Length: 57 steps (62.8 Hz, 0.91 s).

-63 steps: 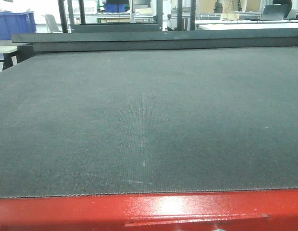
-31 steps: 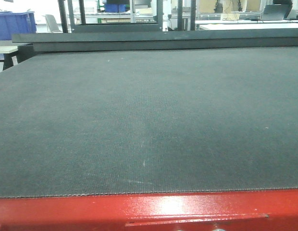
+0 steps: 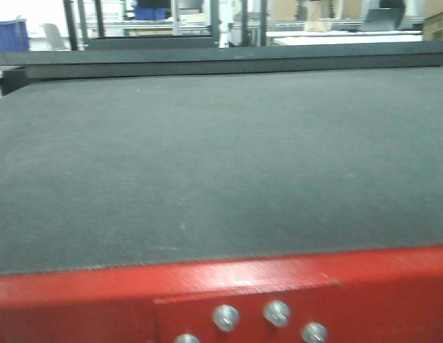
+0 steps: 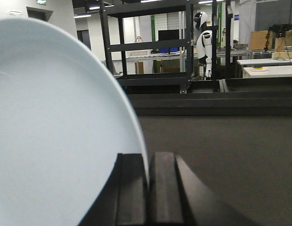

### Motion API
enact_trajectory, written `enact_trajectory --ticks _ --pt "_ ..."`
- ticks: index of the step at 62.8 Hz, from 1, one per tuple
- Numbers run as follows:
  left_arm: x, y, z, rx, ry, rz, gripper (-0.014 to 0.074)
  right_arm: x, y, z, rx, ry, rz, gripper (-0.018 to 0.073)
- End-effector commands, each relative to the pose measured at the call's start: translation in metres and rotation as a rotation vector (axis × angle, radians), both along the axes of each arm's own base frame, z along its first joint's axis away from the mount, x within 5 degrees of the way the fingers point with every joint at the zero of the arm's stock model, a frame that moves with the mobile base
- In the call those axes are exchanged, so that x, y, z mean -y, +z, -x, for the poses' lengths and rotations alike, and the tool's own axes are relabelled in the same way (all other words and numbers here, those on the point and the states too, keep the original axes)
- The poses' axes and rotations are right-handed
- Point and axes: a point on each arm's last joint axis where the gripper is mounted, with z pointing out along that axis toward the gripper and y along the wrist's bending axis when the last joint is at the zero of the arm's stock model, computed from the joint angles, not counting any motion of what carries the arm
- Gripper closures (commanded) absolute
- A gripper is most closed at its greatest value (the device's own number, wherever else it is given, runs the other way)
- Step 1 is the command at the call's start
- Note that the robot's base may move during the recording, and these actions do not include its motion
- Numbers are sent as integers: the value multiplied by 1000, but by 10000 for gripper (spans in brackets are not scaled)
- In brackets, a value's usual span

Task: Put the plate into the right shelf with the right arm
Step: 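Hold the plate in the right gripper while the base turns away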

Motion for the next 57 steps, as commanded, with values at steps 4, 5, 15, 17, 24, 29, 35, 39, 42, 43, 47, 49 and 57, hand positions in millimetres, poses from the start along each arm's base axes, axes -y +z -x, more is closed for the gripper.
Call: enact_trajectory --ticks 4,5,15,17,24,29,35,39,42,43,47,49,57 --pt "0 5 0 78 -7 14 643 5 16 2 95 -44 -37 503" --pt "0 5 0 78 -7 14 643 5 16 2 95 -44 -37 503" --pt "0 5 0 78 -7 14 643 5 15 2 95 -44 -37 503" --pt "0 5 0 78 -7 14 643 5 15 2 94 -44 -37 503" --pt "0 5 0 78 -7 14 643 5 15 2 94 -44 -37 503" --pt "0 5 0 78 -7 14 643 5 15 2 94 -44 -37 503" --pt "0 5 0 78 -7 14 643 5 15 2 94 -44 -37 503" --pt "0 5 0 78 -7 14 643 5 15 2 94 -44 -37 503" --pt "0 5 0 78 -7 14 643 5 15 2 94 -44 -37 503" --pt "0 5 0 78 -7 14 643 5 15 2 94 -44 -37 503" --pt "0 5 0 78 -7 14 643 5 15 2 94 -44 -37 503" --pt "0 5 0 78 -7 14 643 5 15 2 94 -44 -37 503" --pt "0 5 0 78 -7 14 643 5 15 2 94 -44 -37 503"
